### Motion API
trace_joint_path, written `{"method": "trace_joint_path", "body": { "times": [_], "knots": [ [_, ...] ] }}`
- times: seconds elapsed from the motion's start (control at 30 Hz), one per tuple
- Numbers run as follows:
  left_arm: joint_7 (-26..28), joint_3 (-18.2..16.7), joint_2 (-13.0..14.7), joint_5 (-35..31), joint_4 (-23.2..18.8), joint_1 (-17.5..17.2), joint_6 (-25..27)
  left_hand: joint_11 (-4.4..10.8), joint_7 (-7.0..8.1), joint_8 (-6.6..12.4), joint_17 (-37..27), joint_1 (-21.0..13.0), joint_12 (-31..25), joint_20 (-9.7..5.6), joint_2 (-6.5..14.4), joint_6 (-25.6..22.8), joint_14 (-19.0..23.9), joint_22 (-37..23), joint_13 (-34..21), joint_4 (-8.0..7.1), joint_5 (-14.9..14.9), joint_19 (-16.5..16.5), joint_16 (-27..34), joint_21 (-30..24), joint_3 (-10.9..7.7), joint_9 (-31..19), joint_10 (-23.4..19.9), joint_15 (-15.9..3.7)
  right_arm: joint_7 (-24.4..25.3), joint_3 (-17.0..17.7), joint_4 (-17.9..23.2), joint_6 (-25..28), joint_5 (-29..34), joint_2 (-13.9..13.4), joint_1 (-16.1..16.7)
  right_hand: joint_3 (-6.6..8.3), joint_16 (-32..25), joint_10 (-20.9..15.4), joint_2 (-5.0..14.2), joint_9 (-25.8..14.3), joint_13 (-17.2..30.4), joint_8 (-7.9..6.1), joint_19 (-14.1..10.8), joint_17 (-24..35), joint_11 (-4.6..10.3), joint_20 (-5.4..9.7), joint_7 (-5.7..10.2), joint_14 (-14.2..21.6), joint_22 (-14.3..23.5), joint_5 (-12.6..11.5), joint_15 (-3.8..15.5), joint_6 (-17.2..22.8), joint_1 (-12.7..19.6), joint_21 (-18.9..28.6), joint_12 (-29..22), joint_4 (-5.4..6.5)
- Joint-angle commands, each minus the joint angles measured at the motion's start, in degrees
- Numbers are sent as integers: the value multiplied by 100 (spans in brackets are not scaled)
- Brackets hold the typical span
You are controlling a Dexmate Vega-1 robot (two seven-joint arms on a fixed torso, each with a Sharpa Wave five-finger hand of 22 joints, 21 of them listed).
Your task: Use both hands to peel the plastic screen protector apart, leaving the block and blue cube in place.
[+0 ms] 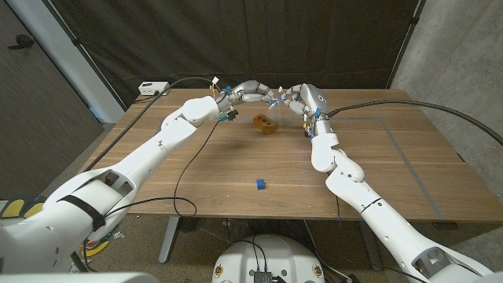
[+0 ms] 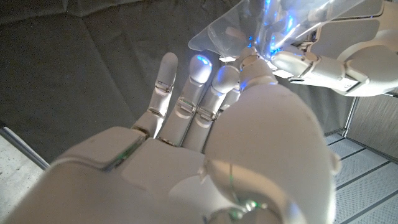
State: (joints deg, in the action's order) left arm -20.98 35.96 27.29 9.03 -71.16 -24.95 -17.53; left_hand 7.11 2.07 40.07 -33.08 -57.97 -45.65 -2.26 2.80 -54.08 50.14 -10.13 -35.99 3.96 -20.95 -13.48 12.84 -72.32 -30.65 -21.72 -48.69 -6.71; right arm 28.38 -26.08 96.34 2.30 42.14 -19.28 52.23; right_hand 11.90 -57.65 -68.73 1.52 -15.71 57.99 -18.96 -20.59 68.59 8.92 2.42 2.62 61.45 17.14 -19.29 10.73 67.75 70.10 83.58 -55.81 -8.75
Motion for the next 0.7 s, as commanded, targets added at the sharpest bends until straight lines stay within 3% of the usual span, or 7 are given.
{"method": "trace_joint_path", "body": {
  "times": [0.03,0.13,0.27,0.7],
  "knots": [
    [128,25,-51,-77,109,7,78,-29,-277,14,-38,-35,-37,-295,-19,-246,-41,-13,-15,-3,31,23,14,-45,-51,-21,11,-495,238,13,107,-234,-48,3,99,59,-1,7,-5,-385,23,-28,56,53,2,281,-247,65,-16,-80,196,231,-94,69,-32,11],
    [154,28,-75,-82,143,16,79,-56,-290,9,-46,-39,-27,-294,-19,-218,-61,-14,15,-1,40,28,10,-47,-62,-30,3,-500,347,49,115,-321,-78,34,135,73,1,7,-3,-393,16,-25,63,68,-8,277,-261,67,-26,-103,195,224,-108,84,-25,14],
    [183,19,-101,-69,172,23,59,20,-247,4,-59,-37,-32,-303,-22,-174,-60,-16,-20,-2,56,31,15,-52,-72,-51,62,-516,333,81,190,-408,-73,3,183,117,9,5,-23,-418,49,-17,71,104,-22,281,-242,69,-77,-184,194,208,-156,94,-38,19],
    [-38,-124,-304,395,449,68,-145,61,-232,5,-79,-12,-53,-331,-22,-140,-48,-18,-33,-21,74,26,21,-71,-93,-64,73,-536,-205,75,262,-375,-114,-61,194,312,38,11,-128,-517,93,-11,118,157,-6,279,-230,75,-254,-494,195,225,-316,190,-23,3]
  ]
}}
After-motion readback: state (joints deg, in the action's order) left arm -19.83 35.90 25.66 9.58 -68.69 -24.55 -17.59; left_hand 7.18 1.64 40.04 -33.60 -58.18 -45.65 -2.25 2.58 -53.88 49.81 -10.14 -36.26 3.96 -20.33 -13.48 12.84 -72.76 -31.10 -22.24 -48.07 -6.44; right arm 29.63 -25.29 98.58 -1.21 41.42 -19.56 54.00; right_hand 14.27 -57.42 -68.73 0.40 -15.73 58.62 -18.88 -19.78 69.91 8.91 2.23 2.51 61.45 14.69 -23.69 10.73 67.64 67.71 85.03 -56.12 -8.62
